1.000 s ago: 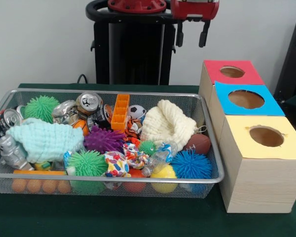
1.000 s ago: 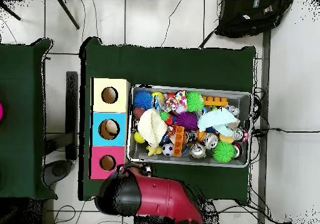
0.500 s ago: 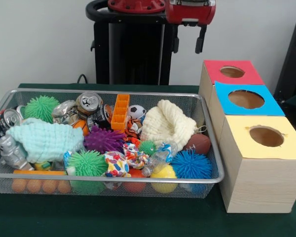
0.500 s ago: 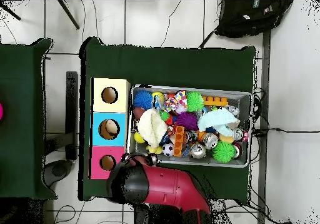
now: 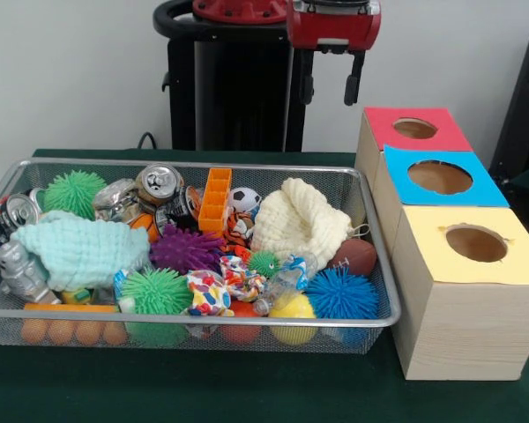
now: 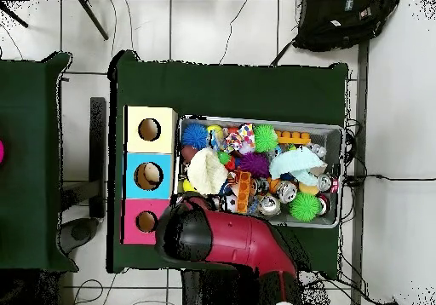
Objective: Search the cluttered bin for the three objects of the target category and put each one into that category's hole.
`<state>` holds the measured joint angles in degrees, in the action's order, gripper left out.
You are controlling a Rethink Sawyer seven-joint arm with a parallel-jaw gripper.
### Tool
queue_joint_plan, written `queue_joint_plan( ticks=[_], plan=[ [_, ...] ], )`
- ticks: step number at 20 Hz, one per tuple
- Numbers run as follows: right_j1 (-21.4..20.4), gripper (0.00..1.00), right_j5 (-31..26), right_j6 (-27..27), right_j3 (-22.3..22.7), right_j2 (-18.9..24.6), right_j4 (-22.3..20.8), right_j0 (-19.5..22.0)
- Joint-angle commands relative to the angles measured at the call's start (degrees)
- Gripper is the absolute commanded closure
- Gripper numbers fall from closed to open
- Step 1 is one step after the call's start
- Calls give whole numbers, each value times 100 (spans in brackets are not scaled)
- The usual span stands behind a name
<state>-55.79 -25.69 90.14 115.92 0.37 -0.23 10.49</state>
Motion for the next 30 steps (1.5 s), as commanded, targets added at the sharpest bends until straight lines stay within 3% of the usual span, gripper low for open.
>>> queue_joint_plan(
  ticks=[1,7,19,30],
  plan=[
    [341,0,-300,141,-552,661,-3,303],
    [633,0,40,191,-650,763,-128,435],
    [837,0,-212,217,-1090,696,-178,437],
    [561,0,-1569,124,-1857,539,-22,600]
  ],
)
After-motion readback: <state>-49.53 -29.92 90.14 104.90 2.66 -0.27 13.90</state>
